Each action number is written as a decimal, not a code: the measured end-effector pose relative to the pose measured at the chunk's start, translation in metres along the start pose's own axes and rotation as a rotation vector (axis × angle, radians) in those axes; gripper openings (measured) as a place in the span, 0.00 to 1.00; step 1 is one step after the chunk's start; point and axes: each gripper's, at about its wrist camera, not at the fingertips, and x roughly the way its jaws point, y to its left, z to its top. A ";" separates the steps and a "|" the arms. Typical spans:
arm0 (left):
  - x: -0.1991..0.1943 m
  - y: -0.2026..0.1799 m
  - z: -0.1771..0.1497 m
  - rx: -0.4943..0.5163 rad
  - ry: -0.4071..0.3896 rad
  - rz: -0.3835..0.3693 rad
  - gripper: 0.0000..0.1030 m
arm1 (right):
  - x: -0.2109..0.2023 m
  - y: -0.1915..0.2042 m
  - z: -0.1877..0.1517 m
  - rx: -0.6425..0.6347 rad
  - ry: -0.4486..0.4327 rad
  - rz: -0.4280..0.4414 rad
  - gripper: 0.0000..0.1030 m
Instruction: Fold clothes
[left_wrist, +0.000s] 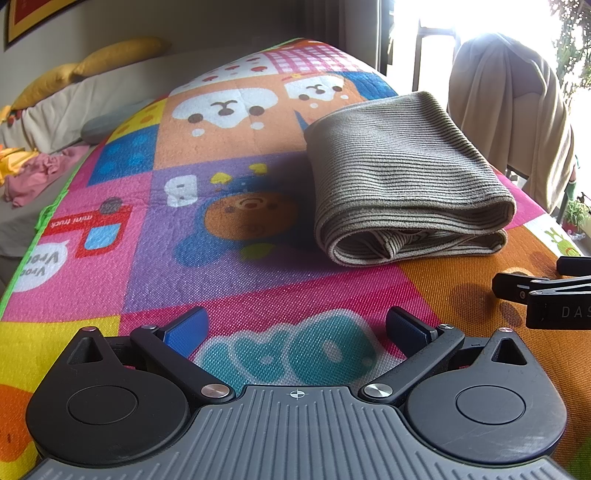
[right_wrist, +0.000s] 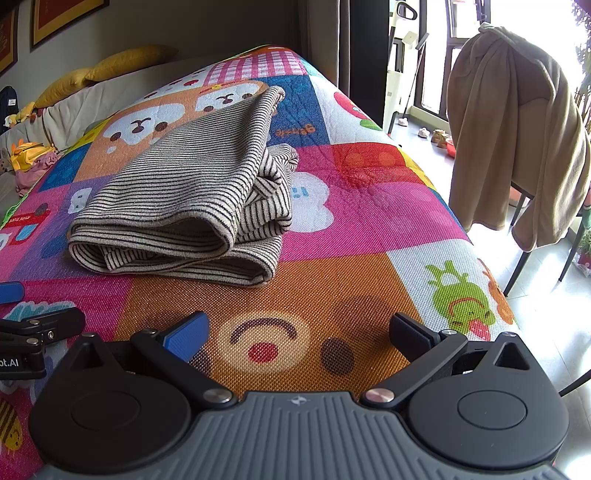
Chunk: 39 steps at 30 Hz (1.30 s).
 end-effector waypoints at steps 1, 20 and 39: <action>0.000 0.000 0.000 0.000 0.000 0.000 1.00 | 0.000 0.000 0.000 0.000 0.000 0.000 1.00; 0.000 -0.001 0.001 0.002 -0.002 0.001 1.00 | 0.000 -0.001 0.000 0.000 0.000 0.001 1.00; -0.002 0.004 0.008 0.007 0.089 -0.021 1.00 | 0.000 -0.001 0.000 0.001 0.000 0.001 1.00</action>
